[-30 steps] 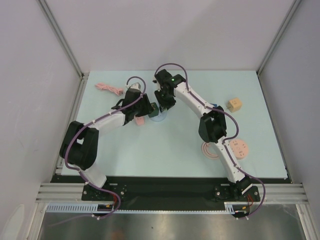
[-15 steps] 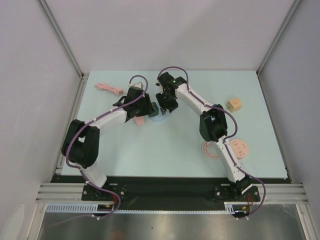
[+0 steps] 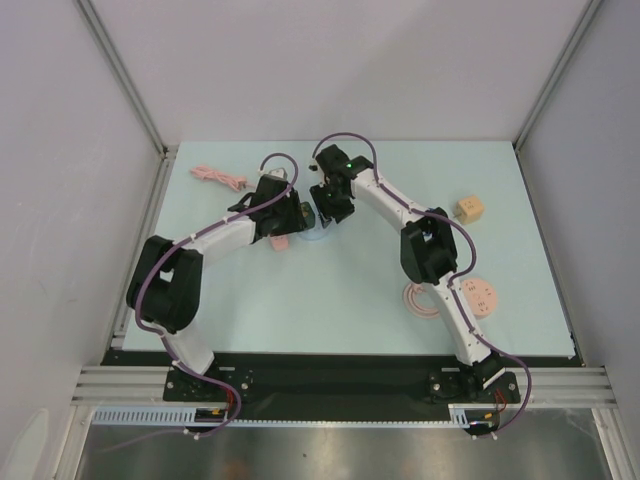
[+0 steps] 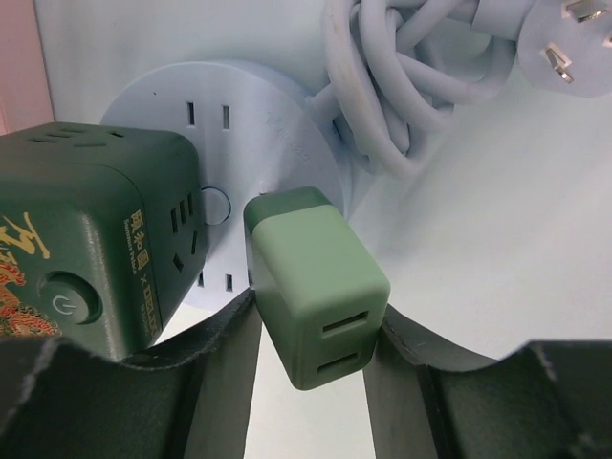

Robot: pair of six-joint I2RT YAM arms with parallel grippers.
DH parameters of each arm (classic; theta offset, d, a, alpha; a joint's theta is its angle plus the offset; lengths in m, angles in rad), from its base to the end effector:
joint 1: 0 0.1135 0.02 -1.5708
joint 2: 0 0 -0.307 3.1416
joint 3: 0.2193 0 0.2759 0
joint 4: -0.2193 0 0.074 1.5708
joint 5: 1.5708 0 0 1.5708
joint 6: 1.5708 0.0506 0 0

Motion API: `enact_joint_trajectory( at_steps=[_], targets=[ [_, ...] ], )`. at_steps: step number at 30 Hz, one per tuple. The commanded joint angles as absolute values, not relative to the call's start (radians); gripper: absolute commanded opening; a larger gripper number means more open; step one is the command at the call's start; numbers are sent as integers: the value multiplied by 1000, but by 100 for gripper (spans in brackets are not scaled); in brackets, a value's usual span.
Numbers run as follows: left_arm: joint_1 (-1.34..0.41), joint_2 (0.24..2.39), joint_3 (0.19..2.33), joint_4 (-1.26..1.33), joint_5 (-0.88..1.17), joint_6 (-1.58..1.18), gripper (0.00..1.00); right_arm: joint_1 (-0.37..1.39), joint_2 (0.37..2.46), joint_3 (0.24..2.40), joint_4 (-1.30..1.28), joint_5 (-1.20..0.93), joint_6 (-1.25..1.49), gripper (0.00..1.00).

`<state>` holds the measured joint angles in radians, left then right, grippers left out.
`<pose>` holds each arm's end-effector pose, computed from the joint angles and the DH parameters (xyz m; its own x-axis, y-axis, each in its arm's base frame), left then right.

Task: Insert the plug

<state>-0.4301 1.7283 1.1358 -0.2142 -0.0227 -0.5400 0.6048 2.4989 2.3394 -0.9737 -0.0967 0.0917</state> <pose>0.3743 -0.1704 0.2262 -0.7699 -0.2123 -0.6019 0.0079 0.9398 -0.3417 0.4857 0.3417 0.2013 -0.7969 -0.4400 -0.4140 -0.5288 0.8393 0.1259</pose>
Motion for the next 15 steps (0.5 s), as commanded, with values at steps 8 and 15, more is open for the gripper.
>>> enact_joint_trajectory(
  at_steps=[8,15],
  targets=[
    [-434,1729,1152,-222,-49,-515,55,600,2401,2284,-845,-123,67,49],
    [-434,1726,1152,-225,-48,-515,55,591,2384,2263,-824,-124,81,48]
  ],
)
